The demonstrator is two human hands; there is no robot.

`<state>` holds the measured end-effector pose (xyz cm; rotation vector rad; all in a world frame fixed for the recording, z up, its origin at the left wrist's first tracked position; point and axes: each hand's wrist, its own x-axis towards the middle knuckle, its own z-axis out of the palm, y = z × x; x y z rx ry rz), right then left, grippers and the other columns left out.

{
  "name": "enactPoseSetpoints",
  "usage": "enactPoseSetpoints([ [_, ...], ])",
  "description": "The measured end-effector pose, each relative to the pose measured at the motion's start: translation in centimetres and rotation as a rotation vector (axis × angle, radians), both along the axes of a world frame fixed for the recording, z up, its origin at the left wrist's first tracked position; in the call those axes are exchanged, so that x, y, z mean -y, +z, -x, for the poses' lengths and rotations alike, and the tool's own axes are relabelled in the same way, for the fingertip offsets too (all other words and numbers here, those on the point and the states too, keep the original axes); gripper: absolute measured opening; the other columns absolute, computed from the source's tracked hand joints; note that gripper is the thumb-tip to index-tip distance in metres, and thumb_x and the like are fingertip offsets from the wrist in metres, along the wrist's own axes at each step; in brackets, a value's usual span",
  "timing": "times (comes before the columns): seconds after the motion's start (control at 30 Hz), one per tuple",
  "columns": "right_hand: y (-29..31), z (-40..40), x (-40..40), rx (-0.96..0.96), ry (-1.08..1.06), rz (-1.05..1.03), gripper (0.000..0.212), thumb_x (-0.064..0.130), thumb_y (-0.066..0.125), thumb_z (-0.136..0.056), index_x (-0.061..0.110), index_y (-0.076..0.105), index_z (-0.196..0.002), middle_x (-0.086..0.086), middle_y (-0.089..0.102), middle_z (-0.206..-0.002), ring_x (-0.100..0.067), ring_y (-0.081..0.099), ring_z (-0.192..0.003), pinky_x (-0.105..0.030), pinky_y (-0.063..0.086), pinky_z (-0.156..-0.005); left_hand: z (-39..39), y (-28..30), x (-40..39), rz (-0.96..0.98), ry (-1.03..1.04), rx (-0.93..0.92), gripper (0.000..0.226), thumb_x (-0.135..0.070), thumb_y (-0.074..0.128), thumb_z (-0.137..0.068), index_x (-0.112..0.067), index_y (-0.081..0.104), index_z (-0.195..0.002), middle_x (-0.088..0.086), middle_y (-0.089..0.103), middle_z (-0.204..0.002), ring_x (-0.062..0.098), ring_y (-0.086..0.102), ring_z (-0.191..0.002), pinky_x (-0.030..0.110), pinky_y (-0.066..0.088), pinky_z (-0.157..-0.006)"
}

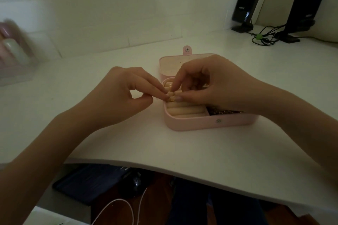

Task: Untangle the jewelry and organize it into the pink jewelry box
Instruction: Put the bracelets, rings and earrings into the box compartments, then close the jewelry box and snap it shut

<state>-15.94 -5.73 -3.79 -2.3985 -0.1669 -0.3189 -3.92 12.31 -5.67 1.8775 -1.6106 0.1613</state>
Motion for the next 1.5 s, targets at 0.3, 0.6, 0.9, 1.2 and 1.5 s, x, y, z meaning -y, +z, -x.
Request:
enactPoseSetpoints([
  [0.3,2.3,1.3,1.1,-0.305,0.063,0.103,0.009,0.028,0.077,-0.067,0.025,0.073,-0.074,0.013,0.072,-0.073,0.000,0.066,-0.070,-0.012,0.051,-0.073,0.1,0.0,0.1,-0.015,0.013,-0.042,0.030,-0.008,0.055,-0.074,-0.025,0.076,-0.089,-0.011,0.071,-0.092,0.002,0.064,-0.087,0.015,0.047,-0.079],
  [0.6,1.1,-0.2,5.7,0.059,-0.553,-0.097,0.015,0.030,0.063,-0.087,0.022,0.060,-0.098,0.003,0.065,-0.092,-0.007,0.060,-0.076,-0.021,0.050,-0.066,0.2,0.2,1.2,0.112,0.319,-0.430,0.030,-0.006,0.056,-0.083,-0.031,0.072,-0.088,-0.011,0.072,-0.089,0.009,0.067,-0.084,0.024,0.055,-0.077],
  [0.9,-0.7,-0.2,8.6,-0.283,-0.738,-0.313,0.044,0.033,0.066,-0.085,0.006,0.059,-0.119,-0.001,0.060,-0.082,-0.011,0.057,-0.073,-0.024,0.048,-0.069,-1.2,1.0,5.9,-0.147,0.501,-0.806,0.019,-0.026,0.067,-0.084,-0.011,0.060,-0.074,0.008,0.069,-0.077,0.010,0.068,-0.061,0.020,0.057,-0.060],
  [1.2,-0.3,0.0,9.7,-0.110,-0.487,-0.955,0.042,-0.003,0.065,-0.079,0.012,0.053,-0.116,-0.008,0.065,-0.104,-0.018,0.064,-0.094,-0.029,0.055,-0.082,-2.4,-0.1,7.0,0.143,0.265,-1.213,0.024,0.002,0.067,-0.077,-0.010,0.063,-0.097,0.009,0.073,-0.088,0.016,0.071,-0.077,0.022,0.057,-0.067],
  [1.5,0.0,0.7,10.0,0.031,-0.345,-0.132,0.027,-0.005,0.067,-0.078,0.010,0.063,-0.100,0.014,0.062,-0.098,-0.014,0.064,-0.093,-0.010,0.051,-0.071,-3.0,-0.7,5.6,0.280,0.223,-0.755,0.033,0.013,0.061,-0.078,-0.017,0.071,-0.089,-0.013,0.074,-0.083,0.003,0.069,-0.082,0.013,0.051,-0.070],
])
